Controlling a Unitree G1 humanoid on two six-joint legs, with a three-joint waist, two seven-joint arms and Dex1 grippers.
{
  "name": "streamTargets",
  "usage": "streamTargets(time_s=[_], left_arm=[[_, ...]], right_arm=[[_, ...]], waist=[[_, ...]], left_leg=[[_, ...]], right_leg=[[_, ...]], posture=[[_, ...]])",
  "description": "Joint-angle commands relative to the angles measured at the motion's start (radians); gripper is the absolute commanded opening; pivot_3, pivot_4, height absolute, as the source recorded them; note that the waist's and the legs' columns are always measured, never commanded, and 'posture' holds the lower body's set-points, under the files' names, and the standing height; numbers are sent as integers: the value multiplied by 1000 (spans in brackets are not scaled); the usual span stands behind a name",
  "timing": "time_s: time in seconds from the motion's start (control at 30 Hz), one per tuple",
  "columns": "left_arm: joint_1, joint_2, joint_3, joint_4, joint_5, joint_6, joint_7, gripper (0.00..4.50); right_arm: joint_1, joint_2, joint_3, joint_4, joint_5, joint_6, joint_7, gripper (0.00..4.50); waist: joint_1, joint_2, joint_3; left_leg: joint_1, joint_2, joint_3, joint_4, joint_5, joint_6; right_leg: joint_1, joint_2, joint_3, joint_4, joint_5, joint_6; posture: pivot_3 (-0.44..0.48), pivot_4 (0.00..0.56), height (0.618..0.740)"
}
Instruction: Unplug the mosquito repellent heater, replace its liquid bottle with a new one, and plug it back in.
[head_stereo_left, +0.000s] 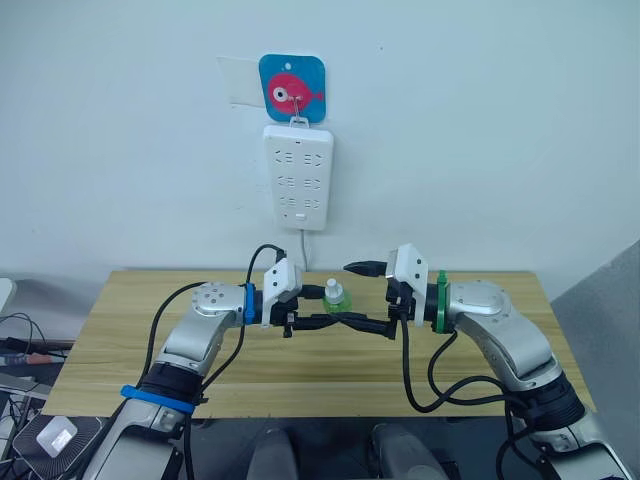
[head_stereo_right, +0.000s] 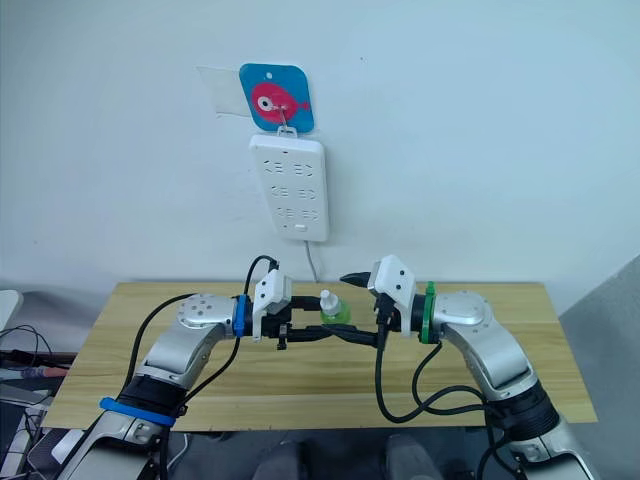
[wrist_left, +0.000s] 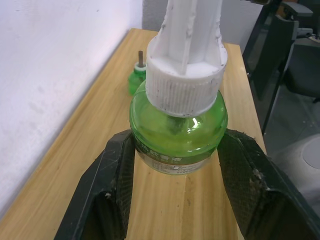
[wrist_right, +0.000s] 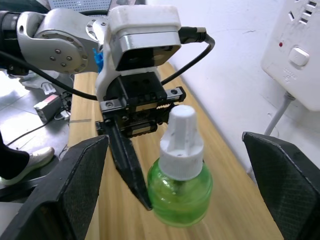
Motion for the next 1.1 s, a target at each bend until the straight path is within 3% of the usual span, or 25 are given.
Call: streamTargets(time_s=[0.03,0.13,0.37,0.73,0.9,1.1], left_arm=[[-16,-5,-1,-35,-4,3,-5,2163],[-12,-5,-4,-43,-5,9,-8,2163],[-9,-6,-10,-51,-3,16,-9,2163],[-15,-3,-15,-50,-6,13,-19,2163],[27,42,-61,-104,-8,-48,-142,2163],[31,60,-84,-131,-9,-74,-210,2163]], right_arm=[[-12,6,6,-7,10,-5,9,4314],[-12,14,14,9,7,-6,10,3633],[-18,26,30,49,-9,-26,14,1035],[-21,6,32,50,4,-49,77,984],[-145,-63,64,144,79,-117,397,984],[-325,-23,117,362,76,-192,648,984]], waist=[[0,0,0],[0,0,0],[0,0,0],[0,0,0],[-3,0,0],[-9,0,0]], left_leg=[[0,0,0,0,0,0],[0,0,0,0,0,0],[0,0,0,0,0,0],[0,0,0,0,0,0],[1,0,0,0,0,0],[2,0,-1,0,-2,4]], right_leg=[[0,0,0,0,0,0],[0,0,0,0,0,0],[0,0,0,0,0,0],[0,0,0,0,0,0],[1,0,0,0,0,0],[1,1,0,0,0,0]], posture=[[-96,108,740],[-94,109,740],[-90,115,740],[-92,118,740],[-100,120,740],[-56,127,740]])
